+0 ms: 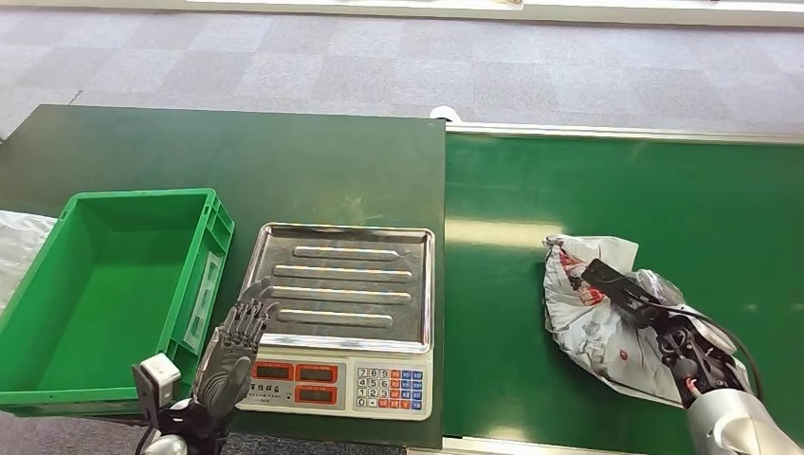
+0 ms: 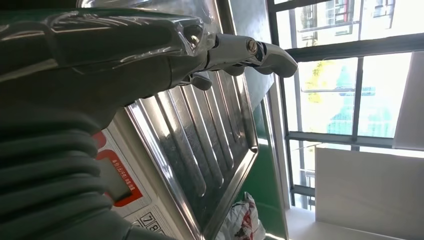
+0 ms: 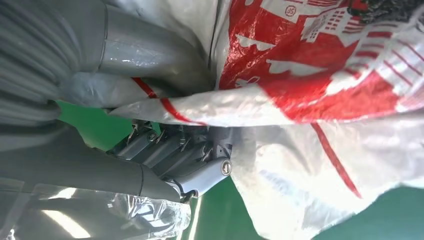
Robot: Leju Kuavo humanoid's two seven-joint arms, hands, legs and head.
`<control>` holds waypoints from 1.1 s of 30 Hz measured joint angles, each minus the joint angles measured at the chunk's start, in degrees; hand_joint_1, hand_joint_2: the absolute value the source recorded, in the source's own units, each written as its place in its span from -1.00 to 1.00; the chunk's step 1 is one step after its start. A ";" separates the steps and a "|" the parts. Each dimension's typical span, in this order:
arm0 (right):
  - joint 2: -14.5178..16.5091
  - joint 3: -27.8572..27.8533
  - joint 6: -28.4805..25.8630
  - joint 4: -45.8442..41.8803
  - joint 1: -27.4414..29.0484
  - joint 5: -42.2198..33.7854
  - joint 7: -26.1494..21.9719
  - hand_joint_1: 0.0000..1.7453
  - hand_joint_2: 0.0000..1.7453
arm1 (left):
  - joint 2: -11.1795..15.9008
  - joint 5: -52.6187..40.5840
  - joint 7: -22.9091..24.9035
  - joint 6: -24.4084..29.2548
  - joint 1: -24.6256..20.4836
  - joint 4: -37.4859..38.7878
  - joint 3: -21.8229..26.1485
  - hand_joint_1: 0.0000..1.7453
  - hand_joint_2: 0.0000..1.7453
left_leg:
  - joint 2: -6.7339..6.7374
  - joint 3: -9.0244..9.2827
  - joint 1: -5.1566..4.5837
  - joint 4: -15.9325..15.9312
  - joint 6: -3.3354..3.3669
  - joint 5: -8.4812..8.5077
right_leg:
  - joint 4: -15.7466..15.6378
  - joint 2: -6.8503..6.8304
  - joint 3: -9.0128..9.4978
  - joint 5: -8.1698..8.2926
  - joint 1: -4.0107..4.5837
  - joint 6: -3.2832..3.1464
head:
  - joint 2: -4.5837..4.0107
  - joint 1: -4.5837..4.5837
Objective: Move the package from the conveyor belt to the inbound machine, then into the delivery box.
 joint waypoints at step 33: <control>4.56 5.78 -7.95 -35.08 9.14 -3.84 -7.65 0.98 1.00 | -2.32 -0.09 -2.49 0.29 2.72 -4.14 4.57 -1.00 1.00 | -0.01 0.00 0.01 -0.01 -0.01 -0.01 | 0.00 0.00 -0.05 -0.01 0.01 0.00 | 0.00 -0.01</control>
